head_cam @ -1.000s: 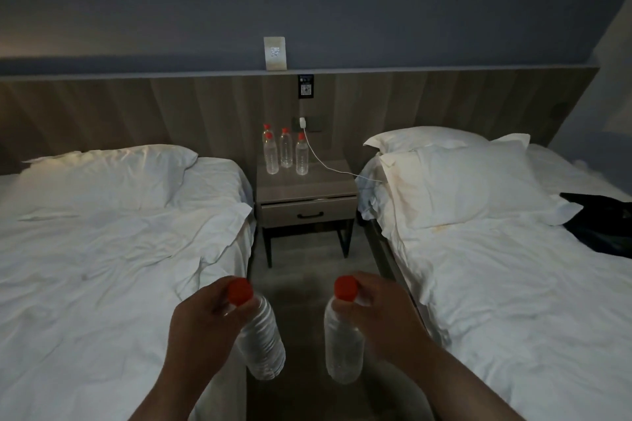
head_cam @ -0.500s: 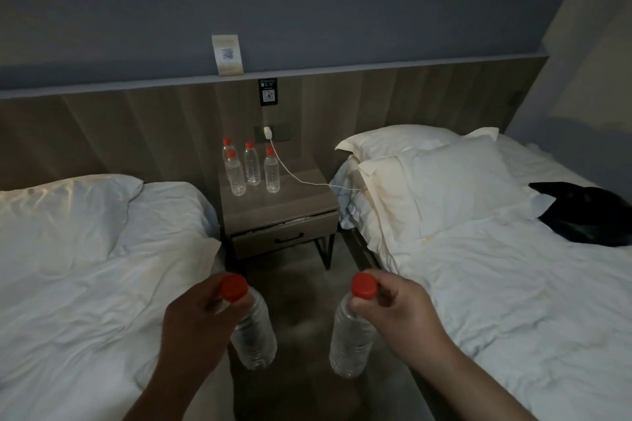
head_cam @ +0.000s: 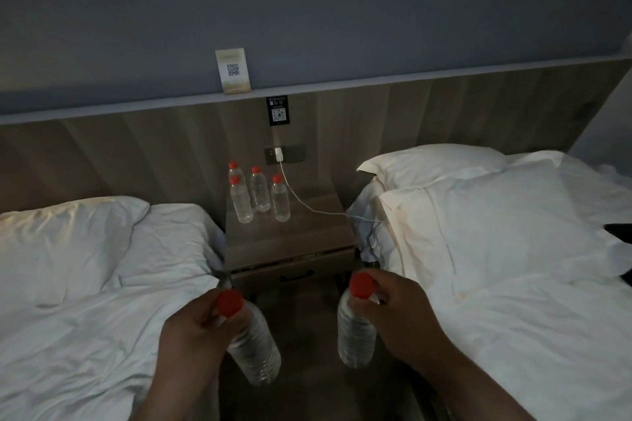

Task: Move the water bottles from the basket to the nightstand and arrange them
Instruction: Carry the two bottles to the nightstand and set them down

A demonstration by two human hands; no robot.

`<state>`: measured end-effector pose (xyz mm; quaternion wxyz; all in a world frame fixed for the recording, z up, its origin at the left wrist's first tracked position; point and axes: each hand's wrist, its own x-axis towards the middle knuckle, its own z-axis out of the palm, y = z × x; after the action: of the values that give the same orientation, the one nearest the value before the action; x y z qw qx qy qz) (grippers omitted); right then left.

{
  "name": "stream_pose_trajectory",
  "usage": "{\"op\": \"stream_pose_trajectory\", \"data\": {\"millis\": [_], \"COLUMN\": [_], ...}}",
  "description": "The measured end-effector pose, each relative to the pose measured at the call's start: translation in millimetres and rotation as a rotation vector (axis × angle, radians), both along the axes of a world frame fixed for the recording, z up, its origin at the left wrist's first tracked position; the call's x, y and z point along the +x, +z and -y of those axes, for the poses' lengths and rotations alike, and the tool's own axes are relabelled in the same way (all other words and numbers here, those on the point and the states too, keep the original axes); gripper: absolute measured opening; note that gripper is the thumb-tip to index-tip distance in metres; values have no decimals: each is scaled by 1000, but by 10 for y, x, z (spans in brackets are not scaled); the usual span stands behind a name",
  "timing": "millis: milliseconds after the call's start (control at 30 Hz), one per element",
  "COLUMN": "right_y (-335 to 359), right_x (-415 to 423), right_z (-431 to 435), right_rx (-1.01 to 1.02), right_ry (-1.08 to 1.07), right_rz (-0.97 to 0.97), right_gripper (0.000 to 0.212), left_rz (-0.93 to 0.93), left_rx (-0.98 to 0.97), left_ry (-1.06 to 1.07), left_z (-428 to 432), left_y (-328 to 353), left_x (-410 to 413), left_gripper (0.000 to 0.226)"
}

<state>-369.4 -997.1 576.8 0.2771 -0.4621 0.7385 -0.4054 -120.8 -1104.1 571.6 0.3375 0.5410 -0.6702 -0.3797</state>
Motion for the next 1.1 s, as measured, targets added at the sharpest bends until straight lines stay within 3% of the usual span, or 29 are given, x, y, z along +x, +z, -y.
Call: {"op": "stream_pose_trajectory", "data": {"millis": [67,233,400,567,667,733,867,1100], "right_y": [20,-27,-130,-245,-237,-213,-200,-279], "right_x": [-163,-370,-468,-419,-347,-305,-262,-384], "right_z": [224,720,1269,2011,2505,2806,3331,3950], "right_rx": [-1,-20,18,99,126,118,78,94], "right_ry": [26,80,163,158,192,175,148,155], "right_rz": [-2,-18,-27,52,58,67,78,75], "right_gripper": [16,19,14,17,11,9,8,10], "left_rz": [-44,-120,-112,-113,-99,-80,-77,-1], "left_rx": [-10,29,70,83,77,85,131,107], "left_ry": [31,70,72,93,48,12,-52,-93], "left_z": [101,405,931,1679,2208,2583,3225,3898], "left_y": [37,123,15,-129,-191,-245,-273,-415], "left_x": [-125,-275,-291,-258,-227,-222,-240,-414], "left_gripper": [36,27,35,29,21,31,27,25]}}
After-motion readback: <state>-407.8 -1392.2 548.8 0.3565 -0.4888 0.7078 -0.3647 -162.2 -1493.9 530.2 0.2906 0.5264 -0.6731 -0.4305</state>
